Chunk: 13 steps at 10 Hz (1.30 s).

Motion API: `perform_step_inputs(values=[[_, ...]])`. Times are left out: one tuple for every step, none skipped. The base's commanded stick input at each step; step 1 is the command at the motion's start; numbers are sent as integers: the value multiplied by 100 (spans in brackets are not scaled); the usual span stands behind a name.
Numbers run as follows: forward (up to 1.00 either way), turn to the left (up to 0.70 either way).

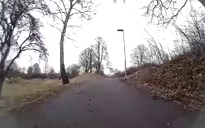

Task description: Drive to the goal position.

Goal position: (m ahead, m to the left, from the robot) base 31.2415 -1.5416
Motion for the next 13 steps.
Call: perform_step_inputs(values=[[100,0],[100,0],[100,0],[100,0],[100,0],[100,0],[100,0],[100,0],[100,0],[100,0],[100,0],[100,0],[100,0]])
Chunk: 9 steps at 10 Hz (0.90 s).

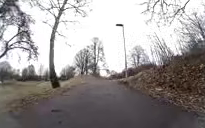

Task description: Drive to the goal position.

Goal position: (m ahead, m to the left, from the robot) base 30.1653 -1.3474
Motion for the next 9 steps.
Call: perform_step_inputs(values=[[100,0],[100,0],[100,0],[100,0],[100,0],[100,0],[100,0],[100,0],[100,0]])
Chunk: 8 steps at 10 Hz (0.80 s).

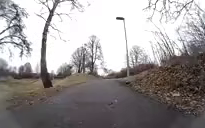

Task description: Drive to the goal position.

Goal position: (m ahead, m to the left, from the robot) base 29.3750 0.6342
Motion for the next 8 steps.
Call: perform_step_inputs(values=[[100,0],[100,0],[100,0],[100,0],[100,0],[100,0],[100,0],[100,0]])
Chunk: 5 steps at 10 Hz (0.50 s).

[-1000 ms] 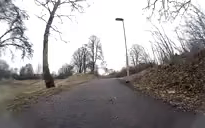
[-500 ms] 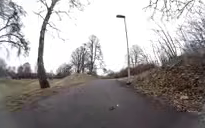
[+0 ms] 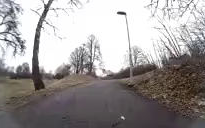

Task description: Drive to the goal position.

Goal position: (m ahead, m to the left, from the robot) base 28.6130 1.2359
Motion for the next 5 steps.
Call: perform_step_inputs(values=[[100,0],[100,0],[100,0],[100,0],[100,0]])
